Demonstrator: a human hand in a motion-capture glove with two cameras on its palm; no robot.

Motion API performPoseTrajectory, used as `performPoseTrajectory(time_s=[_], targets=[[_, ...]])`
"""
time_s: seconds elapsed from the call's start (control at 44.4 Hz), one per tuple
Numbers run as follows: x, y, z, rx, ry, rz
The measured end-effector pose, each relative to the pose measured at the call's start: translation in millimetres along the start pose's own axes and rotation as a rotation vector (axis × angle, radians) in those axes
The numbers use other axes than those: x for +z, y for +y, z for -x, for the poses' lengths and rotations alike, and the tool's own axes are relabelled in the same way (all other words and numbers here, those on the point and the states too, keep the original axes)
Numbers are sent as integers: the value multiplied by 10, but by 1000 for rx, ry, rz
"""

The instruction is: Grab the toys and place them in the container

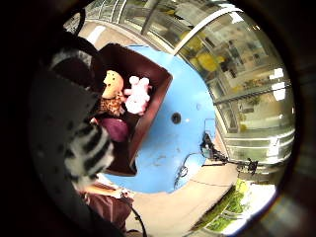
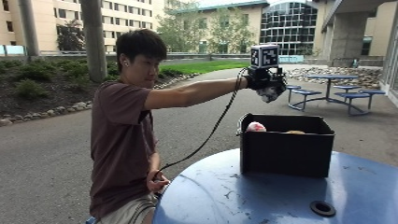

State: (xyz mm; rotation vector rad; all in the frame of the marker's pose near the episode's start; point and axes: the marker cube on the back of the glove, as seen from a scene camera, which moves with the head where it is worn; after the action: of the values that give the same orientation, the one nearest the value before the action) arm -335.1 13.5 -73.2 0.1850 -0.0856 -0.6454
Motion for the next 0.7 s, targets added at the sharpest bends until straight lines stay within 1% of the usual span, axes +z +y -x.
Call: performPoseTrajectory(time_s=[0.113,0.158,0.225,0.293,0.36,0.405,0.45,0.473,0.495,0.563,0.608,0.698], targets=[[41,50,-201,35,125,27],[92,33,-180,47,149,54],[216,-94,93,116,127,131],[317,-124,155,194,133,227],[324,-115,133,257,35,227],[345,-140,122,347,37,205],[379,-203,120,512,90,187],[384,-220,124,556,107,181],[381,-213,128,544,115,180],[348,-108,98,367,113,191],[331,-46,72,279,106,196],[330,-4,48,260,105,179]])
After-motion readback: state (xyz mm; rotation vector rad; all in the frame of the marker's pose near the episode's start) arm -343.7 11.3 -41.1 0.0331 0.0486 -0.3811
